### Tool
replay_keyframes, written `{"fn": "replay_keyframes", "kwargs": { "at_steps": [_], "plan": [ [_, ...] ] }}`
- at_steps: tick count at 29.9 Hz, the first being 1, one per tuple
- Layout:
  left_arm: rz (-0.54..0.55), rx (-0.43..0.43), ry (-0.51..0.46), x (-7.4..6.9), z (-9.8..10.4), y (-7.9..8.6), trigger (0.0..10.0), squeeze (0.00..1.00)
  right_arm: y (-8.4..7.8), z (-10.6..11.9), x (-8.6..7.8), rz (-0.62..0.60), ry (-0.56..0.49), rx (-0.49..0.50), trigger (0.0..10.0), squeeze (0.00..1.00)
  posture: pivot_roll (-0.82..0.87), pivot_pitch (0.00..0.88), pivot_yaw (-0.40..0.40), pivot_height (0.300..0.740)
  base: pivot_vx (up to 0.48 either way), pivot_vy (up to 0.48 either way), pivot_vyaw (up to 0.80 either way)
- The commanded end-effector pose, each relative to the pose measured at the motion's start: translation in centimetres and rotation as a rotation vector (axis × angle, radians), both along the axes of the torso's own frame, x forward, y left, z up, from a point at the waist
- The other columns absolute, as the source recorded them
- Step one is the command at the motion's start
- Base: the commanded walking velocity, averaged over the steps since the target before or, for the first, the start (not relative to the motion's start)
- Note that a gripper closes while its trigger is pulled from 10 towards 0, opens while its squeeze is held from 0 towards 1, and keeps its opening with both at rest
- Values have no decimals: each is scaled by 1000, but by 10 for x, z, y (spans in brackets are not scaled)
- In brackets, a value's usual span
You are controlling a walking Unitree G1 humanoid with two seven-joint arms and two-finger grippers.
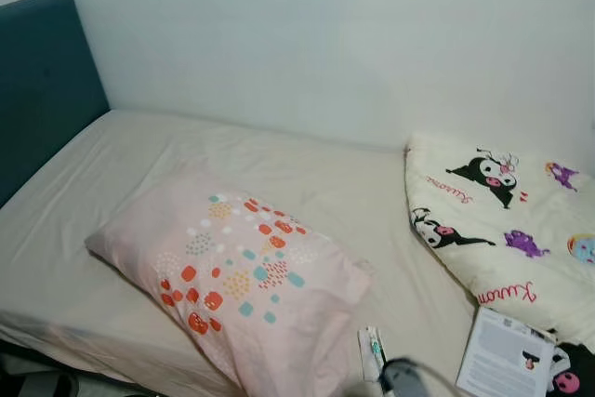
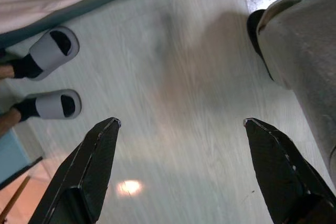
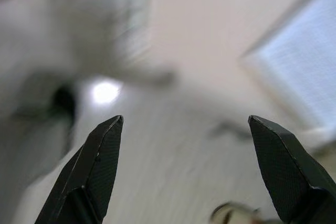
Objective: Clean up the room
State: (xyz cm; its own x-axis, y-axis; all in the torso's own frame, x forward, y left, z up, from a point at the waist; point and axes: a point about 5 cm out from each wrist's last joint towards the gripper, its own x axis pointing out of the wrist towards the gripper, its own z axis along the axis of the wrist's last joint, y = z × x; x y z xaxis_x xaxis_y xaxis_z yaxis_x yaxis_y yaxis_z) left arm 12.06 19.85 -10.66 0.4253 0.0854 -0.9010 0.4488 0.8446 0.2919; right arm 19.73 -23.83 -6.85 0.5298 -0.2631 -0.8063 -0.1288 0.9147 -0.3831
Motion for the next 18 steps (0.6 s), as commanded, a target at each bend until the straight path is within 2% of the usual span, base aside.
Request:
{"fn": "replay_keyframes", "kwargs": {
  "at_steps": [1, 2, 3, 4, 5, 6, 7, 8, 9, 10, 11, 12, 13, 14, 16, 18],
  "plan": [
    [51, -8, 6, -9, -3, -4, 10000, 0, -7, 12, 17, -28, -60, -1, 10000, 0, -42, 0, -70, 715, 0, 0, 0],
    [156, -19, -56, -9, -2, -2, 10000, 0, -17, 26, 34, -86, -138, 19, 10000, 0, -46, 0, -67, 710, 0, 0, 0],
    [230, -24, -98, -10, -1, -1, 10000, 0, -22, 34, 43, -125, -188, 39, 10000, 0, -46, 0, -67, 705, 0, 0, 0],
    [230, -24, -98, -10, -1, -1, 10000, 0, -22, 34, 43, -125, -188, 39, 10000, 0, -46, 0, -67, 705, 0, 0, 0],
    [279, -27, -165, 8, 6, 7, 10000, 0, -27, 42, 51, -140, -231, 44, 10000, 0, -39, 0, -70, 700, 0, 0, 0],
    [279, -27, -165, 8, 6, 7, 10000, 0, -27, 42, 51, -140, -231, 44, 10000, 0, -39, 0, -70, 700, 0, 0, 0],
    [324, -38, -248, 38, 19, 21, 10000, 0, -31, 50, 59, -149, -273, 54, 10000, 0, -42, 0, -69, 695, 0, 0, 0],
    [324, -38, -248, 38, 19, 21, 10000, 0, -31, 50, 59, -149, -273, 54, 10000, 0, -42, 0, -69, 695, 0, 0, 0],
    [352, -49, -335, 66, 35, 33, 10000, 0, -34, 58, 67, -139, -308, 64, 10000, 0, -42, 0, -69, 690, 0, 0, 0],
    [352, -49, -335, 66, 35, 33, 10000, 0, -34, 58, 67, -139, -308, 64, 10000, 0, -42, 0, -69, 690, 0, 0, 0],
    [383, -62, -410, 87, 49, 42, 10000, 0, -34, 66, 75, -144, -344, 91, 10000, 0, -48, 0, -66, 685, 0, 0, 0],
    [383, -62, -410, 87, 49, 42, 10000, 0, -34, 66, 75, -144, -344, 91, 10000, 0, -48, 0, -66, 685, 0, 0, 0],
    [407, -76, -463, 100, 59, 47, 10000, 0, -34, 71, 81, -160, -377, 133, 10000, 0, -47, 0, -66, 680, 0, 0, 0],
    [407, -76, -463, 100, 59, 47, 10000, 0, -34, 71, 81, -160, -377, 133, 10000, 0, -47, 0, -66, 680, 0, 0, 0],
    [429, -102, -533, 114, 70, 52, 10000, 0, -31, 79, 91, -196, -431, 225, 10000, 0, -44, 0, -65, 670, 0, 0, 0],
    [432, -111, -553, 117, 73, 52, 10000, 0, -30, 82, 94, -204, -448, 253, 10000, 0, -44, 0, -65, 665, 0, 0, 0]
  ]
}}
